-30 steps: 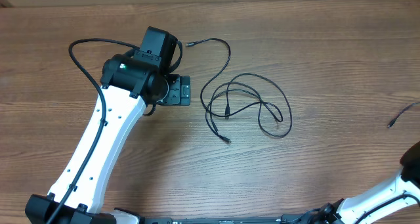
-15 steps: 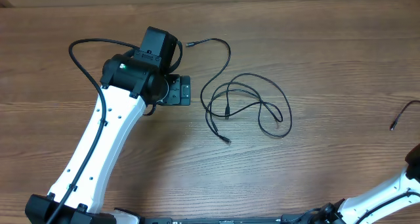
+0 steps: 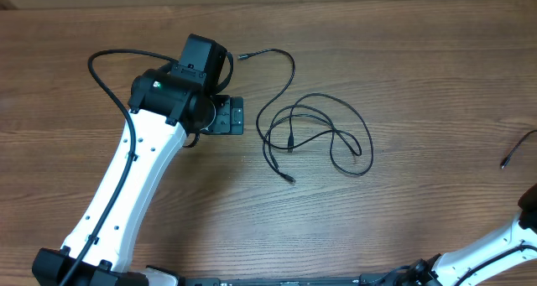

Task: Untangle cables
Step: 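Move the right gripper back over the black cables at table centre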

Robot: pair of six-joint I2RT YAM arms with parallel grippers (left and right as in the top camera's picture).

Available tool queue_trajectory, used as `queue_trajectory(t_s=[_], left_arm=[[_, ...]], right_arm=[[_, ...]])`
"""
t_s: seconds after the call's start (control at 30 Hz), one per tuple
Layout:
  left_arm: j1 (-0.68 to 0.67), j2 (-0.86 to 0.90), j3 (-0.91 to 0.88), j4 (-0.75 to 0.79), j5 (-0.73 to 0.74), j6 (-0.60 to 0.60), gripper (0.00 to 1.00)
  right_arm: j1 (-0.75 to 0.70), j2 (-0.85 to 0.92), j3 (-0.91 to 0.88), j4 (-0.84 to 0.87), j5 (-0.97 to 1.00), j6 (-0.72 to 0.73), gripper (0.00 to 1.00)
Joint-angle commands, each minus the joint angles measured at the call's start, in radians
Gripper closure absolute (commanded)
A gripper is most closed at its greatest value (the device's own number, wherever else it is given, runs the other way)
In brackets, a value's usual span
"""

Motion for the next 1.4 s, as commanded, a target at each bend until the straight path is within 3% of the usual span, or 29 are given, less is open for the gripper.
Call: queue_trajectory(t_s=[0.0,0.17,0.27,0.37,0.53,0.77,1.07,1.37], left_arm=[[-0.001,-0.006,0.016,0.001,0.002,-0.018,0.0],[-0.001,-0.006,0.016,0.001,0.002,-0.018,0.01],[-0.001,-0.006,0.016,0.001,0.002,-0.018,0.01],[-0.001,-0.006,0.016,0.001,0.002,-0.018,0.01],[-0.001,-0.006,0.016,0.001,0.002,-0.018,0.0],[-0.001,-0.006,0.016,0.001,0.002,-0.018,0.0],[-0.001,-0.006,0.016,0.001,0.002,-0.018,0.0],[-0.001,-0.006,0.016,0.001,0.002,-0.018,0.0]], right_arm=[[0.004,-0.006,0.003,-0.066,-0.294,-0.019,0.0],[0.072,-0.006,0.003,-0.159,-0.354,-0.031,0.0],[0.153,-0.006,0.003,-0.201,-0.352,-0.143,0.0],[0.249,-0.006,0.003,-0.232,-0.282,-0.221,0.0],[0.439,-0.006,-0.011,-0.232,-0.017,-0.222,0.0],[0.658,-0.006,-0.176,-0.232,0.147,-0.222,0.0],[0.777,-0.006,-0.468,-0.232,0.102,-0.222,0.0],[0.892,-0.006,-0.521,-0.232,-0.032,-0.492,0.0]])
